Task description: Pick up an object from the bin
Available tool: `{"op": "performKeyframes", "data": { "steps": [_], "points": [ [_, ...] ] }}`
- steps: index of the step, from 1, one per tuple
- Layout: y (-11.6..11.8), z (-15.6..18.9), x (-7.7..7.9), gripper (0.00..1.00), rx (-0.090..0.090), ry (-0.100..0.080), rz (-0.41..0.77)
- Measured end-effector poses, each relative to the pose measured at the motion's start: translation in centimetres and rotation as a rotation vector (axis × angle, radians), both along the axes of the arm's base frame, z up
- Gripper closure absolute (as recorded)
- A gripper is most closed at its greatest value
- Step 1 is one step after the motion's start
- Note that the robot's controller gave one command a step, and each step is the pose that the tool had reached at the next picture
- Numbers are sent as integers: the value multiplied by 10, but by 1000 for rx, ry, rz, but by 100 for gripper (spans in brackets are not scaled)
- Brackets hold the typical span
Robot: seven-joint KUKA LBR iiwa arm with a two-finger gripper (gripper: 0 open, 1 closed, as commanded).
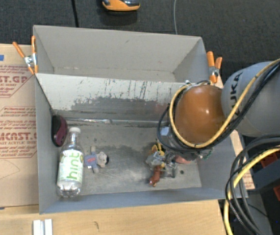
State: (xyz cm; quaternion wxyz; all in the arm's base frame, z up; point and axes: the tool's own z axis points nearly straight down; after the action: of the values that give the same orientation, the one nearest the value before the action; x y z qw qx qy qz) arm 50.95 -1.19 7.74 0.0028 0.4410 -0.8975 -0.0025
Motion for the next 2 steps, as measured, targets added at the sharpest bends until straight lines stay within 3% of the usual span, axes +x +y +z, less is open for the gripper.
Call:
{"op": "performKeyframes", "data": {
  "steps": [1, 2],
  "points": [
    [0, 21, -1, 100, 0, 2, 0],
    [1, 36, 2, 100, -1, -9, 0]
  ]
}}
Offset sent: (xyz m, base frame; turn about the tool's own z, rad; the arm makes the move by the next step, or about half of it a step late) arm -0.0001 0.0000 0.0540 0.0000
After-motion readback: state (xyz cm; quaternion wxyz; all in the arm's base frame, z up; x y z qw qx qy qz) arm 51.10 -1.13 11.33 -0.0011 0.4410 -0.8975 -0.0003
